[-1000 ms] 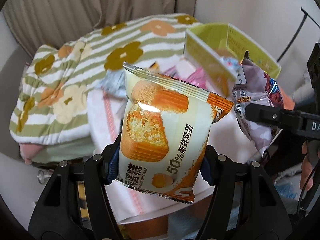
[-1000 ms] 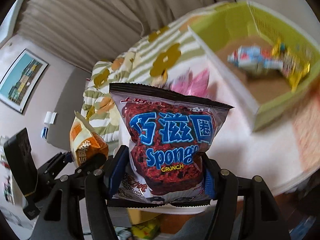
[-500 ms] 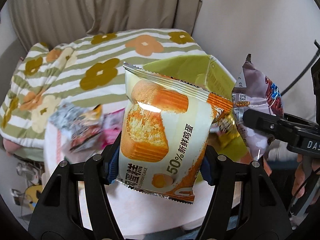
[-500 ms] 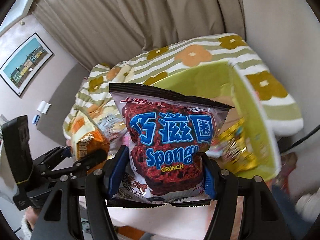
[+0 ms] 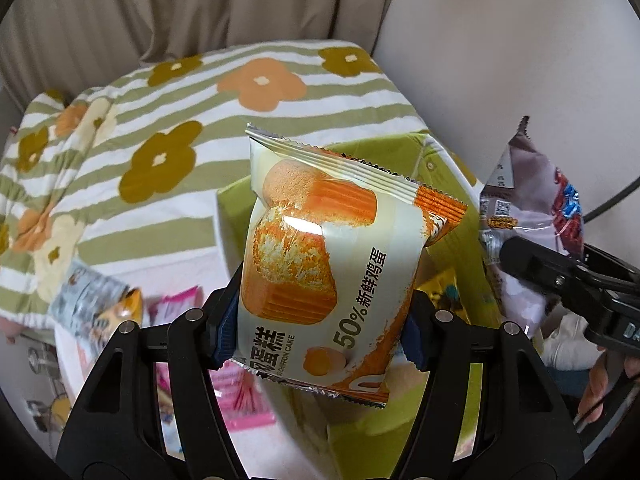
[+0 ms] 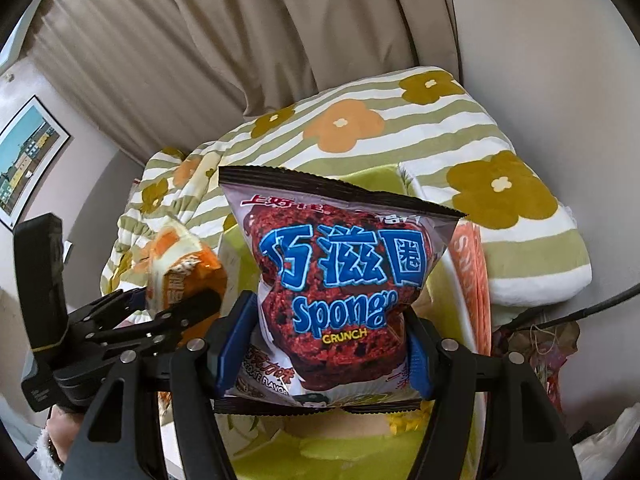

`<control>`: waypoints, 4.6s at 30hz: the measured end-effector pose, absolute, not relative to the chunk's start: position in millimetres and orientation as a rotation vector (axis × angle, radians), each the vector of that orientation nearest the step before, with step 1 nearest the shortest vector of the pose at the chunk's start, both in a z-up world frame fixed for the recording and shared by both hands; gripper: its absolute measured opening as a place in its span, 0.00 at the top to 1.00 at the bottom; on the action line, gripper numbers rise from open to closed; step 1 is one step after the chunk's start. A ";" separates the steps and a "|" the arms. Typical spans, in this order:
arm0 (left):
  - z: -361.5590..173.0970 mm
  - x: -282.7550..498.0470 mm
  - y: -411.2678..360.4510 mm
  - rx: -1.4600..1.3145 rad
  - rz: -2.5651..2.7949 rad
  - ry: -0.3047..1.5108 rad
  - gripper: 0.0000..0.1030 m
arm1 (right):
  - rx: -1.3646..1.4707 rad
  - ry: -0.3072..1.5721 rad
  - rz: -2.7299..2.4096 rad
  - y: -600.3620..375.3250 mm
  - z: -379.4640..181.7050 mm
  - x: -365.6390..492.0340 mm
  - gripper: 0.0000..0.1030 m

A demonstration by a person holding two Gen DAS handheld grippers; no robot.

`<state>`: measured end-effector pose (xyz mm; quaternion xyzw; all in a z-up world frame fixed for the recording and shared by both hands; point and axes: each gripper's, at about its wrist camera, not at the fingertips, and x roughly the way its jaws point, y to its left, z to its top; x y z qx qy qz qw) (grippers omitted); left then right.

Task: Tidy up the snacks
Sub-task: 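Carry both packets over the green box and open both tools to drop them, then move both tools back over the remaining snacks on the table, then grasp the waffle packet with left tool while right tool grasps the yellow Sticks bag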

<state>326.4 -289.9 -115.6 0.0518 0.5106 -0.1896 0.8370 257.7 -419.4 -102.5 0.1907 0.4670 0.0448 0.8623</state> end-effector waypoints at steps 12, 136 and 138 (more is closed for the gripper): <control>-143.7 375.4 -301.7 0.212 -0.373 1.092 0.04 | 0.414 1.042 0.046 -430.4 -124.4 299.0 0.40; -302.6 219.4 62.7 0.239 -0.357 1.444 0.28 | 0.734 1.251 0.138 -112.0 -280.2 211.1 0.08; -300.2 217.4 64.5 0.220 -0.353 1.446 0.29 | 0.735 1.257 0.139 -111.6 -282.9 211.9 0.08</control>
